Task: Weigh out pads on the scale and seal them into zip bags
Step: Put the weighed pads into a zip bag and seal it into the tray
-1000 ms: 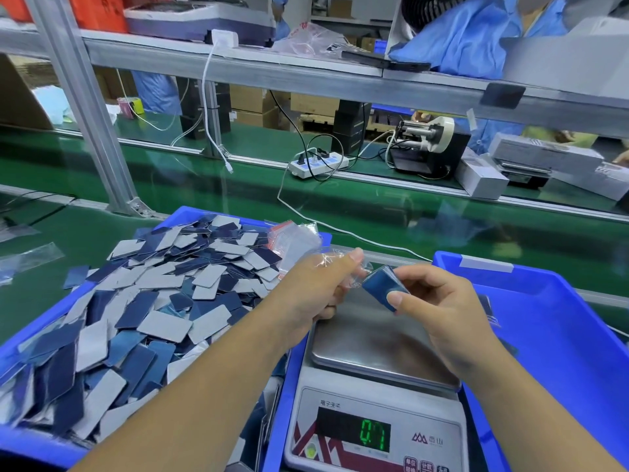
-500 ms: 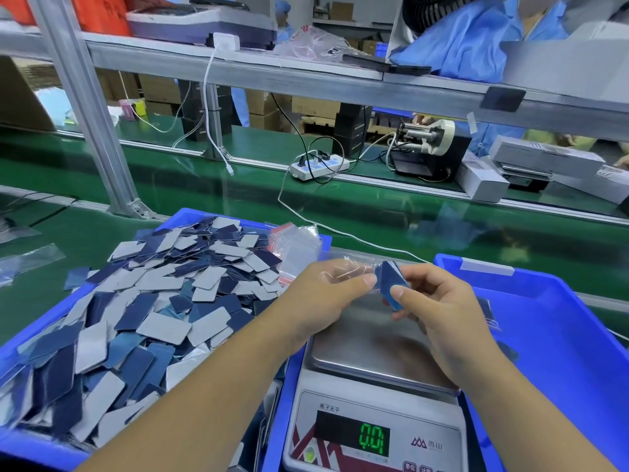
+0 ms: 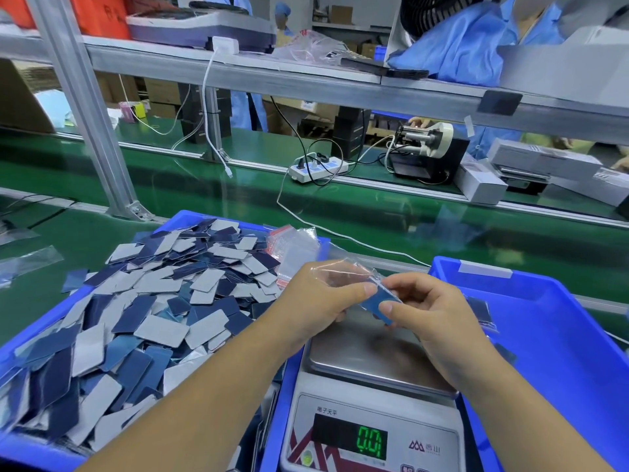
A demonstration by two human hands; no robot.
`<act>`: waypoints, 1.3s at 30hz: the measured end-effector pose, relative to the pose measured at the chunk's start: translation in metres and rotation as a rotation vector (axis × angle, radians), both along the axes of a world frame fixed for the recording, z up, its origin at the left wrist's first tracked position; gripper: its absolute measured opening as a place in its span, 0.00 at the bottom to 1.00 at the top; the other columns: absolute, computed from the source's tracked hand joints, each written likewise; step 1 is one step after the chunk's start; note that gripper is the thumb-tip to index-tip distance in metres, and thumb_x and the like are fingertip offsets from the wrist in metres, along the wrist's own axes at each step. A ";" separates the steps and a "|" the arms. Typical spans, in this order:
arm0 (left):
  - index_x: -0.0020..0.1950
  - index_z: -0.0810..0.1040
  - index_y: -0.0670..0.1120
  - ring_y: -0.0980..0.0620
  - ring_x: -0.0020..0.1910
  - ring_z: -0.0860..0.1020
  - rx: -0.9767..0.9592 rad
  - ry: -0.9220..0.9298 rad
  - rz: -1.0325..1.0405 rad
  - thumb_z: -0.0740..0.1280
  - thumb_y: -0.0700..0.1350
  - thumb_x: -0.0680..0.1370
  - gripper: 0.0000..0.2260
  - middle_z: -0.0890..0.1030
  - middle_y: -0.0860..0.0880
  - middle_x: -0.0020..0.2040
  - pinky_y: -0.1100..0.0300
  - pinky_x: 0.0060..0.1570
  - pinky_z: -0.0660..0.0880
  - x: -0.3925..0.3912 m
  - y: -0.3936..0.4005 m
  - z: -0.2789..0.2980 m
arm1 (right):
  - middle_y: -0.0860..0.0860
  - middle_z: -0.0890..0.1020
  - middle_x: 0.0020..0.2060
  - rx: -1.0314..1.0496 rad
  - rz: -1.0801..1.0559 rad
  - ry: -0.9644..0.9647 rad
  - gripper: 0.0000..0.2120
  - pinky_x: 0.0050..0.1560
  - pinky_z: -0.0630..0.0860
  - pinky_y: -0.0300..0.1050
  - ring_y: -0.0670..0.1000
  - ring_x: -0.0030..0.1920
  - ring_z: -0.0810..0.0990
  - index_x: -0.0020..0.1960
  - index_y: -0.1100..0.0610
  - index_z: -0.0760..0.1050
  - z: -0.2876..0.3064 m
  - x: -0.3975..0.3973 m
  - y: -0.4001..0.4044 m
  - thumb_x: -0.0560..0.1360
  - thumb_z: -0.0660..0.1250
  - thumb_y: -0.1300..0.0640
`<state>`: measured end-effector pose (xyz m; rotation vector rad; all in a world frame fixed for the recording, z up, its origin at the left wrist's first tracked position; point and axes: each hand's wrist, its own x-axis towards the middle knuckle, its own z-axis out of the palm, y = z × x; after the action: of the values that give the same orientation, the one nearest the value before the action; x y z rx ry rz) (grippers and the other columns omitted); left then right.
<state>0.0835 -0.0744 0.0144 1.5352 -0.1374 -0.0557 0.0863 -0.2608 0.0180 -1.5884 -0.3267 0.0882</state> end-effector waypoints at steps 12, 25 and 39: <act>0.43 0.86 0.52 0.56 0.32 0.74 0.009 0.047 -0.115 0.75 0.49 0.70 0.04 0.78 0.54 0.31 0.61 0.36 0.73 -0.005 -0.001 0.001 | 0.57 0.81 0.40 0.202 -0.054 0.034 0.13 0.35 0.79 0.42 0.53 0.39 0.81 0.44 0.55 0.80 0.003 0.000 0.001 0.60 0.77 0.60; 0.53 0.84 0.50 0.53 0.42 0.80 0.003 -0.010 -0.105 0.75 0.46 0.70 0.12 0.85 0.49 0.51 0.59 0.38 0.76 -0.009 -0.005 0.004 | 0.56 0.81 0.37 0.206 -0.067 0.088 0.20 0.35 0.78 0.42 0.52 0.37 0.81 0.46 0.56 0.79 0.003 0.003 -0.001 0.56 0.79 0.58; 0.37 0.82 0.51 0.53 0.35 0.79 -0.146 -0.032 0.026 0.75 0.37 0.72 0.09 0.80 0.49 0.34 0.62 0.34 0.76 -0.008 -0.003 0.008 | 0.54 0.79 0.32 0.197 -0.047 0.035 0.06 0.34 0.75 0.42 0.51 0.31 0.76 0.42 0.58 0.80 0.003 0.002 -0.003 0.68 0.73 0.67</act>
<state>0.0759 -0.0769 0.0228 1.3919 -0.1435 0.0001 0.0882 -0.2634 0.0214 -1.3969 -0.2620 0.0458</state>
